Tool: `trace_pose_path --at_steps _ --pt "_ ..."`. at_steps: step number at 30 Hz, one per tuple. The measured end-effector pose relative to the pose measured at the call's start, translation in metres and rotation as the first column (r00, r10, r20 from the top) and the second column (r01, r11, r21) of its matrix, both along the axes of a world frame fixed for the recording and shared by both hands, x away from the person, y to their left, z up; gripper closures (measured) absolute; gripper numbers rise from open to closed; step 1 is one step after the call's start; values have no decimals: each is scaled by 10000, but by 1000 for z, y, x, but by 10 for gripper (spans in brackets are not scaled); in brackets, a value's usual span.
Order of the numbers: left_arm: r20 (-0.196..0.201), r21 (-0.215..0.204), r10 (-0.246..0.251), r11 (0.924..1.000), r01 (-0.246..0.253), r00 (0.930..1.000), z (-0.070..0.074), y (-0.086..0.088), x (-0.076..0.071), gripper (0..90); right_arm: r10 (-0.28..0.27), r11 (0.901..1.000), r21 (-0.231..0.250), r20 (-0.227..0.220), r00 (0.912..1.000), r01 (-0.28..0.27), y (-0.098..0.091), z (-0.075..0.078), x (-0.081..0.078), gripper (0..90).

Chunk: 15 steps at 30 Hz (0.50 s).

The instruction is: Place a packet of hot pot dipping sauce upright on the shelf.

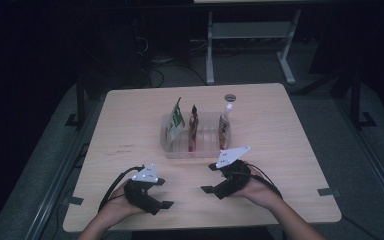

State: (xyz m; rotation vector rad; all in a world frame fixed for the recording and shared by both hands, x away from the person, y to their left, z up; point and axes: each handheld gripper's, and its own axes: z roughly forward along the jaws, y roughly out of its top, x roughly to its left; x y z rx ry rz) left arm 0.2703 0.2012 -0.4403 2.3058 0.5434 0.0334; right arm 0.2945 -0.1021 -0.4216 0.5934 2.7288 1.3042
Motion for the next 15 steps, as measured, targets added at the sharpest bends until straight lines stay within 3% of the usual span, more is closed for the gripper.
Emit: trace_pose_path --at_steps 6,15 --pt "16 -3 -52 10000 52 10000 -1 -2 -2 162 -116 9993 -351 -333 9994 104 -11 -19 -12 209" --pt "148 32 -222 9997 221 9996 -2 -2 -4 162 -152 9996 -253 -170 9997 148 -12 -18 -13 192"
